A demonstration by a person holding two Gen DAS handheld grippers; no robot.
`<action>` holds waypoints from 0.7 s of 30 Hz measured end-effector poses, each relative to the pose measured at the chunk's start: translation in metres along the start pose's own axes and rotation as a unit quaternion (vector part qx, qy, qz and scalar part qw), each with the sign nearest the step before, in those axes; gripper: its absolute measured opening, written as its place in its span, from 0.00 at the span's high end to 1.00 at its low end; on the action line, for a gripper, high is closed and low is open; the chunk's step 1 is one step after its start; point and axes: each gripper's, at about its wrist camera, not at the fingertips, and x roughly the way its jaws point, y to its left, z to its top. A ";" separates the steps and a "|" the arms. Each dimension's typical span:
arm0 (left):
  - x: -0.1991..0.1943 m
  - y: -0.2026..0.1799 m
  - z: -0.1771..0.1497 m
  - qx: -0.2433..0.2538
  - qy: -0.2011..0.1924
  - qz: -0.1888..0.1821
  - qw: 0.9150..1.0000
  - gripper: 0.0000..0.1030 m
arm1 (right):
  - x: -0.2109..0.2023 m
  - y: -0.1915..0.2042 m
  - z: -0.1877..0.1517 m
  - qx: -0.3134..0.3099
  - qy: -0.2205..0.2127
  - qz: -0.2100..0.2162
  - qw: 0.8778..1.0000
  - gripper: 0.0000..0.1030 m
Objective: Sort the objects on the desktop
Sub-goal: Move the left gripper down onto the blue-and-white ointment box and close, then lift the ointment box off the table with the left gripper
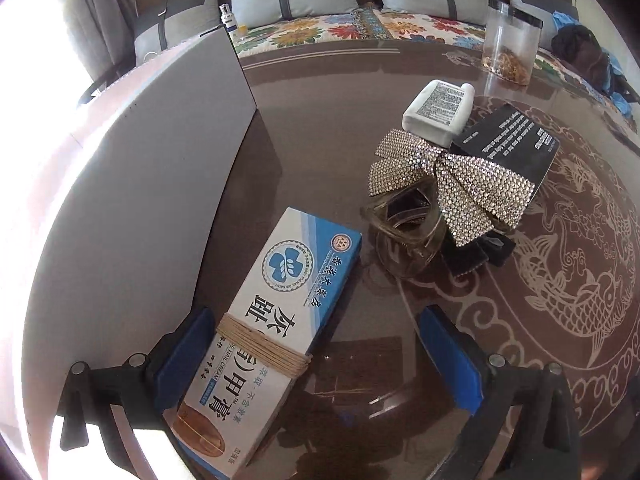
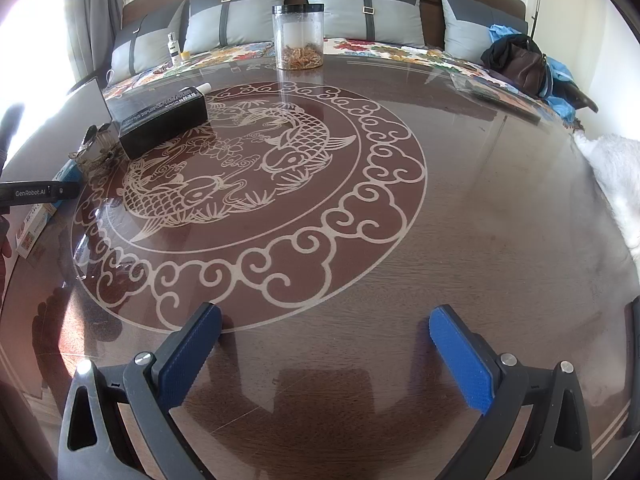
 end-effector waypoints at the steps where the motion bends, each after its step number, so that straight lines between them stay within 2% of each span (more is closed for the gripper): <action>1: 0.002 0.000 0.000 -0.001 -0.001 -0.003 1.000 0.00 | 0.000 0.000 0.000 0.000 0.000 0.000 1.000 0.00; 8: 0.004 0.001 -0.001 -0.008 0.001 -0.012 1.000 0.00 | 0.000 0.000 0.000 0.000 0.000 0.000 1.000 0.00; 10: -0.004 -0.003 -0.007 0.000 -0.020 -0.004 1.000 0.18 | 0.000 0.000 0.000 0.000 0.000 0.000 1.000 0.00; 13: -0.016 -0.010 -0.017 0.010 -0.038 0.010 0.999 0.39 | 0.000 0.000 0.000 0.000 0.000 0.000 1.000 0.00; 16: -0.028 -0.012 -0.031 0.004 -0.047 0.008 0.999 0.51 | 0.000 0.000 0.000 0.000 0.000 0.000 1.000 0.00; 18: -0.037 -0.014 -0.041 -0.008 -0.046 -0.001 0.999 0.55 | 0.000 0.000 0.000 0.000 0.000 0.000 1.000 0.00; 21: -0.051 -0.018 -0.062 -0.032 -0.037 -0.016 0.999 0.56 | 0.000 0.000 0.001 0.000 0.000 0.000 1.000 0.00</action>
